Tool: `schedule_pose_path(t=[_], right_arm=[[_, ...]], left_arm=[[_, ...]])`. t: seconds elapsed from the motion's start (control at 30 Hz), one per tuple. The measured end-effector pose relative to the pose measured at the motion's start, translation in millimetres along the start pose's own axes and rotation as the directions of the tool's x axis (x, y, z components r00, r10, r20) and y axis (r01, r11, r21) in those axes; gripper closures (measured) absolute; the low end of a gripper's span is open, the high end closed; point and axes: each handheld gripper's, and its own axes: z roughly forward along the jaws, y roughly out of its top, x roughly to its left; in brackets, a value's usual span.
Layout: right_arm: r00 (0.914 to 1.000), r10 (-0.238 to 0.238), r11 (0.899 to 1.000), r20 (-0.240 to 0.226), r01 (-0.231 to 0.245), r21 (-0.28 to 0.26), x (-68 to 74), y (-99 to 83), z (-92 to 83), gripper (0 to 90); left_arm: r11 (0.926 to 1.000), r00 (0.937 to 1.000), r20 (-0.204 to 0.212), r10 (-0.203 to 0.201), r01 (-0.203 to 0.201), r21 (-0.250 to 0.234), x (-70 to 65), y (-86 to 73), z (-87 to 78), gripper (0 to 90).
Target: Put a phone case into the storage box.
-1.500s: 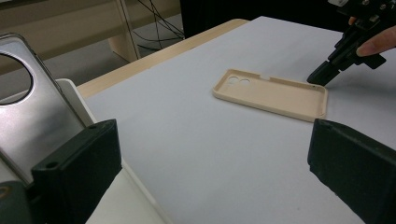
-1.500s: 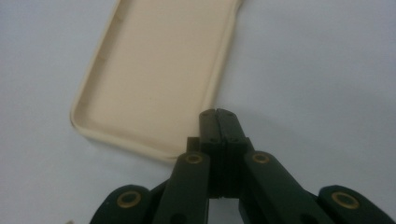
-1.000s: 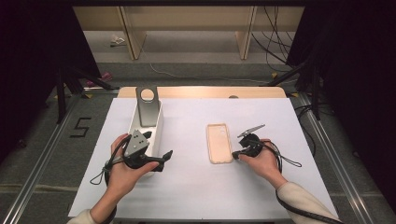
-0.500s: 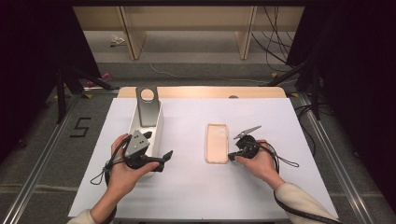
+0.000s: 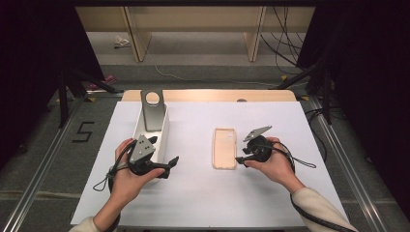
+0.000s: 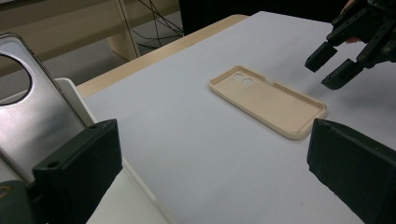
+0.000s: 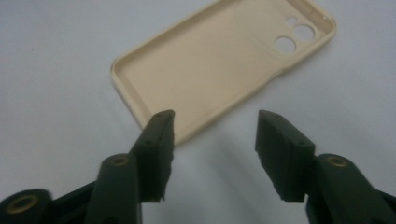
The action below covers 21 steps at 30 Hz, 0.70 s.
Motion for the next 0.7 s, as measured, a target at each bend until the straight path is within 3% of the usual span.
schedule_pose_path(t=[0.13,0.3,0.53,0.7], right_arm=[[0.9963,-0.086,0.996,-0.003,0.086,-0.002,5.3,5.3,-1.3,30.3],[0.9796,-0.201,0.980,0.010,0.200,0.016,15.7,11.9,-2.6,24.3],[0.9449,-0.327,0.942,0.019,0.324,0.083,33.5,23.1,5.3,24.2],[0.9224,-0.385,0.913,0.023,0.378,0.151,43.2,28.9,16.7,24.8]], left_arm=[[1.0000,1.0000,0.001,0.000,0.000,0.000,-0.2,0.2,0.5,2.5],[1.0000,1.0000,0.006,-0.003,0.003,0.002,-0.6,-0.9,0.7,2.5],[1.0000,1.0000,0.005,-0.001,0.001,0.002,-0.6,-1.2,-0.1,2.6],[1.0000,1.0000,0.006,0.002,-0.002,0.003,-1.4,-0.6,0.4,2.6]])
